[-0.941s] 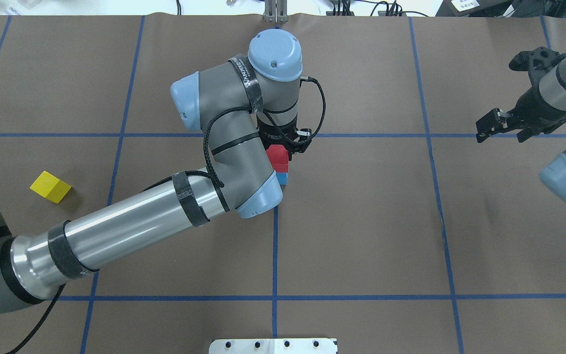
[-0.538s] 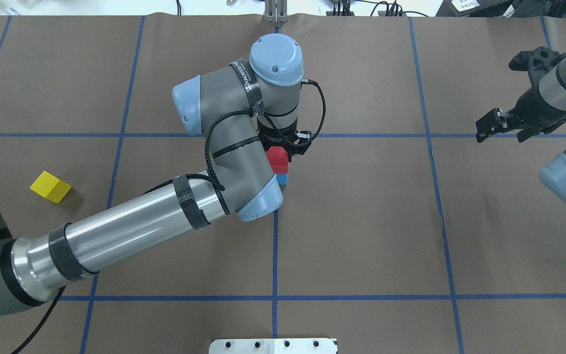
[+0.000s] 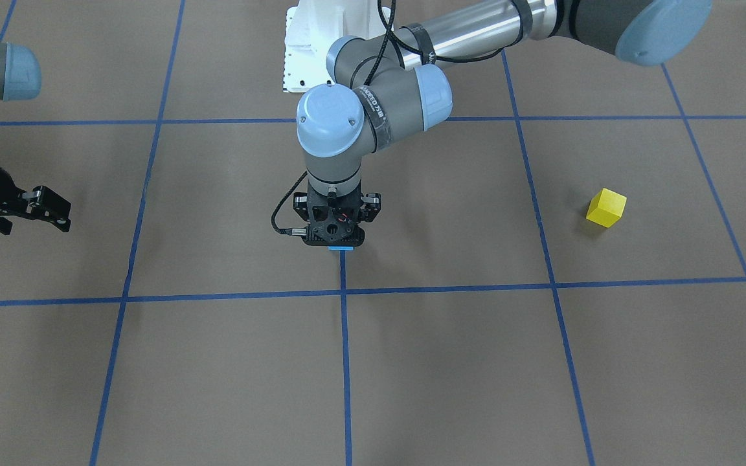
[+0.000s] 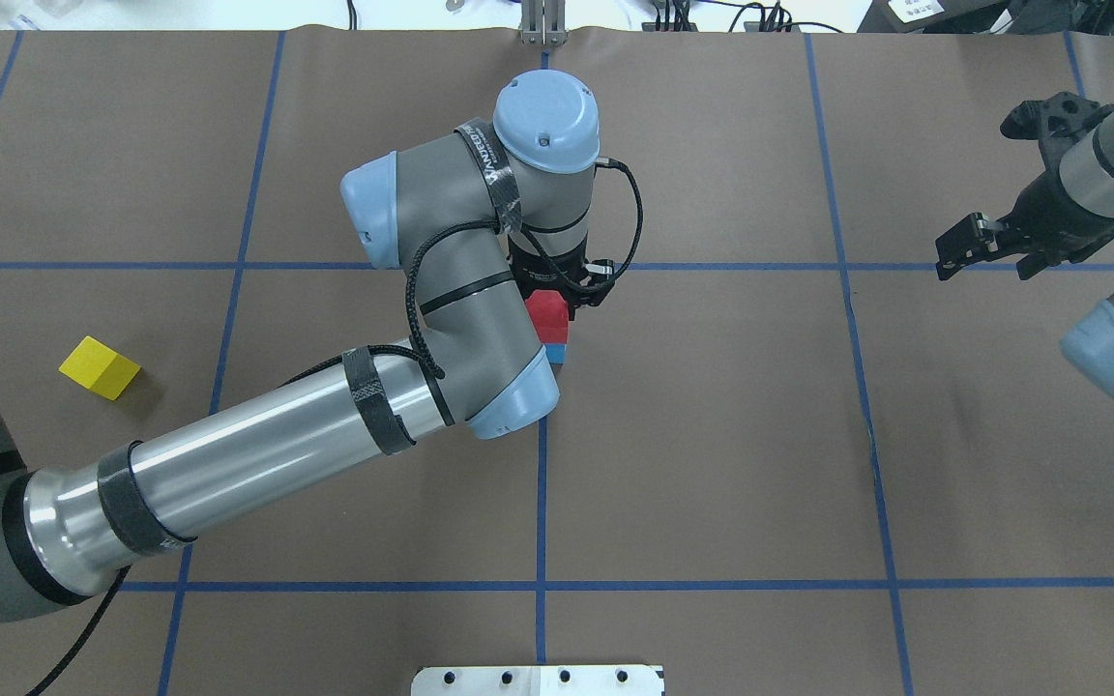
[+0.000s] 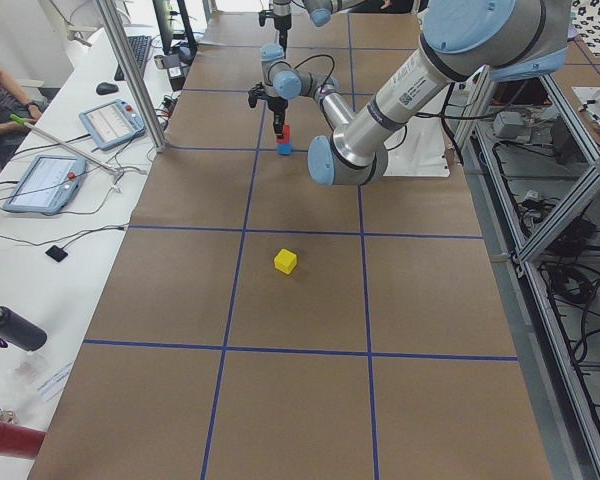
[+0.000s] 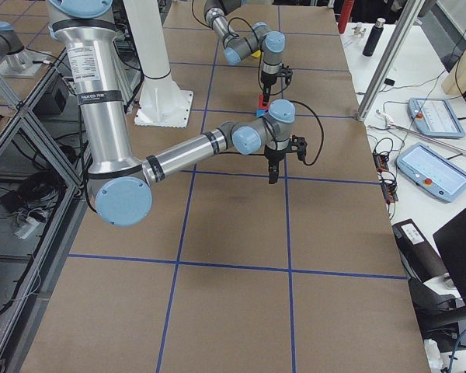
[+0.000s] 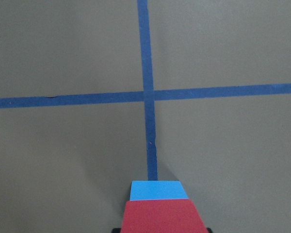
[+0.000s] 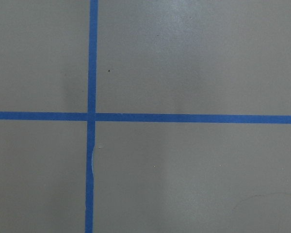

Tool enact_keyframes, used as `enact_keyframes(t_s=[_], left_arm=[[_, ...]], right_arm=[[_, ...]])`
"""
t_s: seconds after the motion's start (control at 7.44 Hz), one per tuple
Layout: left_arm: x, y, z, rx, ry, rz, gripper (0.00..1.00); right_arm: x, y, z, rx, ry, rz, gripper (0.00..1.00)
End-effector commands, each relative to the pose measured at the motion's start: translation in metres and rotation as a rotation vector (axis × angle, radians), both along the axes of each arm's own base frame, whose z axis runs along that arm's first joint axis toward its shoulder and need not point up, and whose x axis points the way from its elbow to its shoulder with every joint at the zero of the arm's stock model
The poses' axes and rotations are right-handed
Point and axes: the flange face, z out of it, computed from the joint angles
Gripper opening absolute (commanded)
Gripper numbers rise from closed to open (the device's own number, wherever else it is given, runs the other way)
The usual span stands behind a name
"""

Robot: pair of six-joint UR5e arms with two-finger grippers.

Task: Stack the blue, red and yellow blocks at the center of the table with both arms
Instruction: 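Lower the red cube onto the blue cube with the left gripper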

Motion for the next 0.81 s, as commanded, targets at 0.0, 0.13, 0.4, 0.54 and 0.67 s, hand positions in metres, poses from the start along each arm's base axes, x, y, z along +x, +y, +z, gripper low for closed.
enact_keyframes(t_s=[0.0, 0.13, 0.4, 0.54, 0.67], left_arm=[[0.0024, 0.0028, -0.0003, 0.001, 0.001, 0.005, 0.0], [0.0024, 0.0028, -0.0005, 0.002, 0.003, 0.005, 0.0], [0.0025, 0.0028, 0.001, 0.0, 0.0, 0.005, 0.0], [0.002, 0.0016, 0.0002, 0.01, -0.005, -0.004, 0.0], [0.0021, 0.0016, 0.0014, 0.009, -0.006, -0.004, 0.0]], right_arm=[[0.0001, -0.0006, -0.0002, 0.0, 0.0, 0.001, 1.0], [-0.0001, -0.001, -0.001, 0.001, -0.001, 0.001, 1.0], [-0.001, -0.0008, -0.0003, 0.0, 0.0, -0.001, 1.0], [-0.0001, -0.001, -0.001, 0.001, -0.001, 0.001, 1.0], [-0.001, -0.0008, -0.0003, 0.0, 0.0, -0.001, 1.0]])
